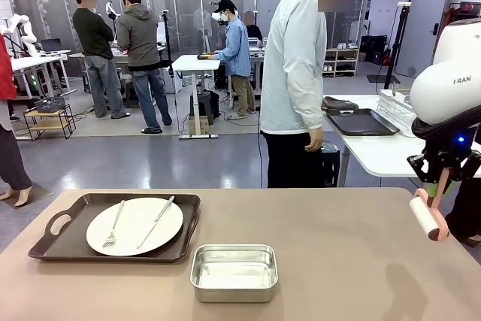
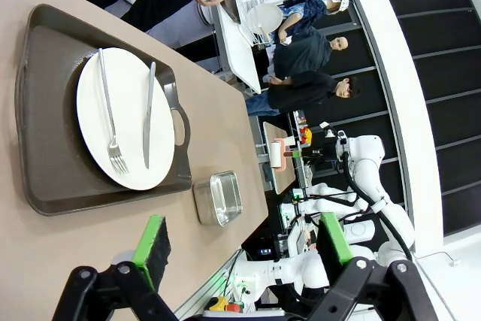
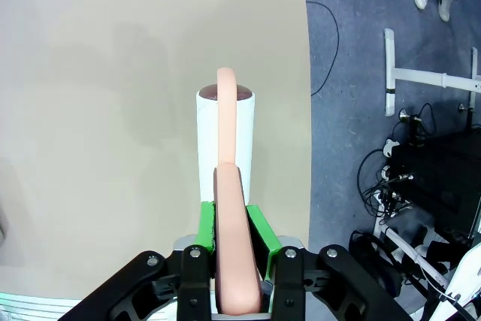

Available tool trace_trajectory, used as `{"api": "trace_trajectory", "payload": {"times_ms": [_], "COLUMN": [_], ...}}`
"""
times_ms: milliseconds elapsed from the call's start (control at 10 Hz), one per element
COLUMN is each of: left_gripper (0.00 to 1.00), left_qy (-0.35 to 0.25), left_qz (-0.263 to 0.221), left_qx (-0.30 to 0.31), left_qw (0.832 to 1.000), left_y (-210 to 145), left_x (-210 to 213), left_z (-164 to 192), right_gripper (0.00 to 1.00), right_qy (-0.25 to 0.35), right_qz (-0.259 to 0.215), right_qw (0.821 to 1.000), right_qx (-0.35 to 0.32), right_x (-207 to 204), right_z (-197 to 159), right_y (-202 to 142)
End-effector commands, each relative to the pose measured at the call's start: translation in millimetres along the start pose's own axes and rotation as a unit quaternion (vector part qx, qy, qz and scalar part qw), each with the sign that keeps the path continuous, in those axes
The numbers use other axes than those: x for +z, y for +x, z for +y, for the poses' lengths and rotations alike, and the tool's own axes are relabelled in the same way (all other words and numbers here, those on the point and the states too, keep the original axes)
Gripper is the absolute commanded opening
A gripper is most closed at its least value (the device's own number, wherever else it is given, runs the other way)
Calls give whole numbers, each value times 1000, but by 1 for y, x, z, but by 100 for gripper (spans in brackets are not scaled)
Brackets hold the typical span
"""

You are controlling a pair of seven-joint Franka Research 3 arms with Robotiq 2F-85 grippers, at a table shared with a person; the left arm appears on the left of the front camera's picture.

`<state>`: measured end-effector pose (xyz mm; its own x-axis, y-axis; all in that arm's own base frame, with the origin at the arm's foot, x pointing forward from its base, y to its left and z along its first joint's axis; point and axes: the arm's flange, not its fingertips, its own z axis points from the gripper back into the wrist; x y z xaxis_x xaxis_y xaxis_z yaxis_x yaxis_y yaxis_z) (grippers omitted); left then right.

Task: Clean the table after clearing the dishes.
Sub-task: Place the Lint Roller back on top of the Airtight Container.

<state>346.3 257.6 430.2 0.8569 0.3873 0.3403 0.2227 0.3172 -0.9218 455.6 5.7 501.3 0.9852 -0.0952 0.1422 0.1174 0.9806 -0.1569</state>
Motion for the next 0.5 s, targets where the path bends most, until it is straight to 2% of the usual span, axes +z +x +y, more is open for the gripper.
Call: {"api": "trace_trajectory", "payload": {"times_ms": [0, 400], "left_gripper": [100, 100], "left_qy": [-1, -1], "left_qz": [-1, -1], "left_qx": [-1, -1], "left_qw": [1000, 1000], "left_y": [-1, -1], "left_x": [3, 3], "left_z": [-1, -1], "right_gripper": [22, 22], "right_qy": [-1, -1], "right_qz": [-4, -4], "right_qw": [1000, 1000], "right_qx": [-1, -1], "right_x": [3, 3], "right_z": [2, 2], "right_y": [0, 0]}}
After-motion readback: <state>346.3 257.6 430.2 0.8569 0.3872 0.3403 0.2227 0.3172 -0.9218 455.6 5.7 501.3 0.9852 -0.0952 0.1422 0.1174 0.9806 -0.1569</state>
